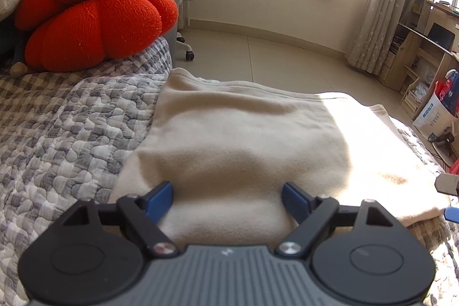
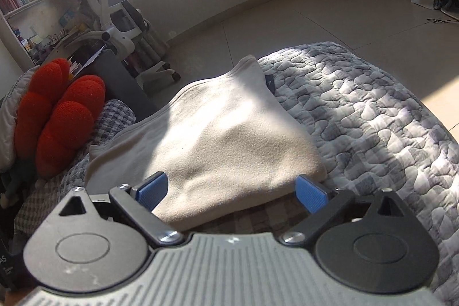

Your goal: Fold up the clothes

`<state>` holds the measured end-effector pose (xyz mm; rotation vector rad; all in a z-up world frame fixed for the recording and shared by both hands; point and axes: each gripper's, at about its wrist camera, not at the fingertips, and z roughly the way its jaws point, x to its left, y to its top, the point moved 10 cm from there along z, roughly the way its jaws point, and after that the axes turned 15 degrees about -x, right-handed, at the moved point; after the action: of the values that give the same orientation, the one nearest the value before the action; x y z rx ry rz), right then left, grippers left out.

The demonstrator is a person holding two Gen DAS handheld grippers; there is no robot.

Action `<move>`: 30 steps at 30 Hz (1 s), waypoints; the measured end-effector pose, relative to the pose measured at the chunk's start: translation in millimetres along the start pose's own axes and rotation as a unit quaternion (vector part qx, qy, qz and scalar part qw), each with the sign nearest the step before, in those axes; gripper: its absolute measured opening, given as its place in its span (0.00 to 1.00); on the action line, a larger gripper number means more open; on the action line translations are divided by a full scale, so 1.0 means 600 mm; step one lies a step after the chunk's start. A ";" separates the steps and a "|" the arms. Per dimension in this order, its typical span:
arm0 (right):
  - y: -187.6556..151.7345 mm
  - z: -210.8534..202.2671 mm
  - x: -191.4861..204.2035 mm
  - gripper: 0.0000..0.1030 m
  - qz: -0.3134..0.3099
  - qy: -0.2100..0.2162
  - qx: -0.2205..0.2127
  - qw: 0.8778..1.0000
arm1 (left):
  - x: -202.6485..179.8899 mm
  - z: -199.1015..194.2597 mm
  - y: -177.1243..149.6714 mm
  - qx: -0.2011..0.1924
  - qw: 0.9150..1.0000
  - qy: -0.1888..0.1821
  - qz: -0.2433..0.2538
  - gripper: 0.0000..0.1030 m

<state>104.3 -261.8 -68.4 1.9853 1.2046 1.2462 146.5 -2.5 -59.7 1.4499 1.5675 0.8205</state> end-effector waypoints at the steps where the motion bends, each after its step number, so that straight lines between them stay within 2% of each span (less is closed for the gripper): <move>1: -0.002 -0.003 -0.012 0.95 0.012 -0.003 0.006 1.000 | 0.000 0.000 0.000 0.001 1.000 0.001 -0.001 0.82; 4: -0.007 -0.007 -0.042 0.95 0.045 -0.008 0.018 0.999 | -0.001 0.000 0.000 0.004 1.000 0.003 -0.002 0.83; 7: -0.006 -0.016 -0.053 0.96 0.068 0.007 0.012 0.998 | -0.002 0.001 -0.001 0.005 1.000 0.008 -0.001 0.83; 13: -0.006 -0.011 -0.036 0.99 0.060 0.016 0.001 0.998 | -0.006 0.003 -0.003 0.002 1.000 0.018 0.005 0.85; 15: -0.002 -0.007 -0.033 0.99 0.104 0.039 -0.001 0.994 | -0.005 0.003 -0.002 0.003 1.000 0.017 0.003 0.85; 19: 0.005 -0.002 -0.039 0.99 0.183 0.057 -0.012 0.981 | -0.003 0.003 -0.002 0.004 1.000 0.013 0.001 0.85; 30: 0.019 0.004 -0.042 0.98 0.214 0.062 -0.037 0.974 | -0.004 0.003 -0.001 0.004 1.000 0.014 0.000 0.85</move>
<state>106.2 -289.4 -71.7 2.2108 0.7878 1.6160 147.4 -4.9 -60.8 1.4497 1.5932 0.8385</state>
